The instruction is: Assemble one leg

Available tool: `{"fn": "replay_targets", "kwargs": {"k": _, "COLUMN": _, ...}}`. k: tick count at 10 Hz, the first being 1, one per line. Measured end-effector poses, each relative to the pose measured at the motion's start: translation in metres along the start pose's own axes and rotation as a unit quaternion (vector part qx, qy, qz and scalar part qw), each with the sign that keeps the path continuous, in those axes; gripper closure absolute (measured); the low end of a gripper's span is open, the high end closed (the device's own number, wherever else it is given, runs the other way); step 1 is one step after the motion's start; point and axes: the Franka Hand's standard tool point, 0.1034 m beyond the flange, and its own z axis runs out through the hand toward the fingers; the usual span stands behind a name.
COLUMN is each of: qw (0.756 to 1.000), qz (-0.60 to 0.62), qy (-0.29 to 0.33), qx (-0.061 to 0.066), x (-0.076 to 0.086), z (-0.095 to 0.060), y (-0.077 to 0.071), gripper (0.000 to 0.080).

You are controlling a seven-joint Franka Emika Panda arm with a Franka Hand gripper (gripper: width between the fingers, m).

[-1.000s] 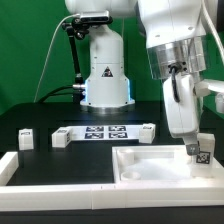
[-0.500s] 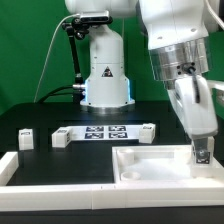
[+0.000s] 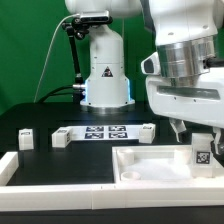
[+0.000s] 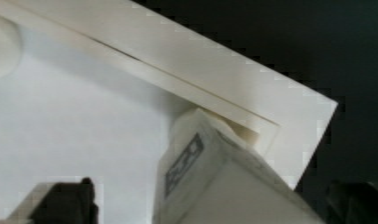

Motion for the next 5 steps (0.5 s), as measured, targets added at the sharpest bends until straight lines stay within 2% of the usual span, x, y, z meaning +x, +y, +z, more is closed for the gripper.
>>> {"fn": "replay_targets", "kwargs": {"k": 3, "qw": 0.989, "qz": -0.146, "qy": 0.010, "qx": -0.010, "x": -0.0026, "z": -0.0001, "y": -0.0015, "gripper": 0.0150}}
{"fn": "replay_targets", "kwargs": {"k": 5, "qw": 0.965, "qz": -0.262, "qy": 0.012, "qx": -0.014, "x": -0.0013, "z": -0.0003, "y": -0.0013, "gripper": 0.0150}}
